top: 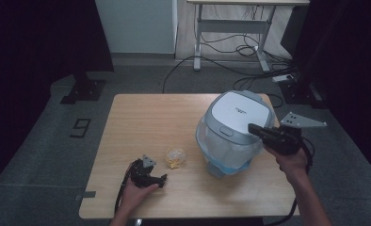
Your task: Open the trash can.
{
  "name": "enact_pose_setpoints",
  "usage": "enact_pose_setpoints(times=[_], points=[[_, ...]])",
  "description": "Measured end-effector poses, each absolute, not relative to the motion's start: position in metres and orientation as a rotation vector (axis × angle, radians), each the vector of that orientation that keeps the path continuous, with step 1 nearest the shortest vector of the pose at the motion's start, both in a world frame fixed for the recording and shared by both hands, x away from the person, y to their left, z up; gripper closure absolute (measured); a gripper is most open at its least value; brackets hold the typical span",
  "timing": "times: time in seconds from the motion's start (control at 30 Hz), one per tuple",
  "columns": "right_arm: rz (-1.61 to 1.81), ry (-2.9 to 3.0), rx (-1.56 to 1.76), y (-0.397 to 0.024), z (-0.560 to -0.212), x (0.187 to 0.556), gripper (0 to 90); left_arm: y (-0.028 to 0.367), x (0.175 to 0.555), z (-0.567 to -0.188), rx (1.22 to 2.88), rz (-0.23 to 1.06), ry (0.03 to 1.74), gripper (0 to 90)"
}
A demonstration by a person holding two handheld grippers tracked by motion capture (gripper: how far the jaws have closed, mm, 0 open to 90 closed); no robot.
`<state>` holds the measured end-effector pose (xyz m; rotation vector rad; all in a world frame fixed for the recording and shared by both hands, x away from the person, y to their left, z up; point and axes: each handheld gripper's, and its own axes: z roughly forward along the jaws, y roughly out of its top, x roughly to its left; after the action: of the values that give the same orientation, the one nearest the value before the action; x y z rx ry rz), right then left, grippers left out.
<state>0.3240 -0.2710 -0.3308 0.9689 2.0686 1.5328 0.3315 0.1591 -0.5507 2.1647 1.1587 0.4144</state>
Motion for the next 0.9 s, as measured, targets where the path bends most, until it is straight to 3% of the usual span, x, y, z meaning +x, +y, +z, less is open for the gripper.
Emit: enact_pose_setpoints(times=[0.9], points=[[1.571,2.193,0.925,-0.23,-0.336,0.339,89.3,0.159,0.332,-0.551,2.165,0.414,1.158,5.1]])
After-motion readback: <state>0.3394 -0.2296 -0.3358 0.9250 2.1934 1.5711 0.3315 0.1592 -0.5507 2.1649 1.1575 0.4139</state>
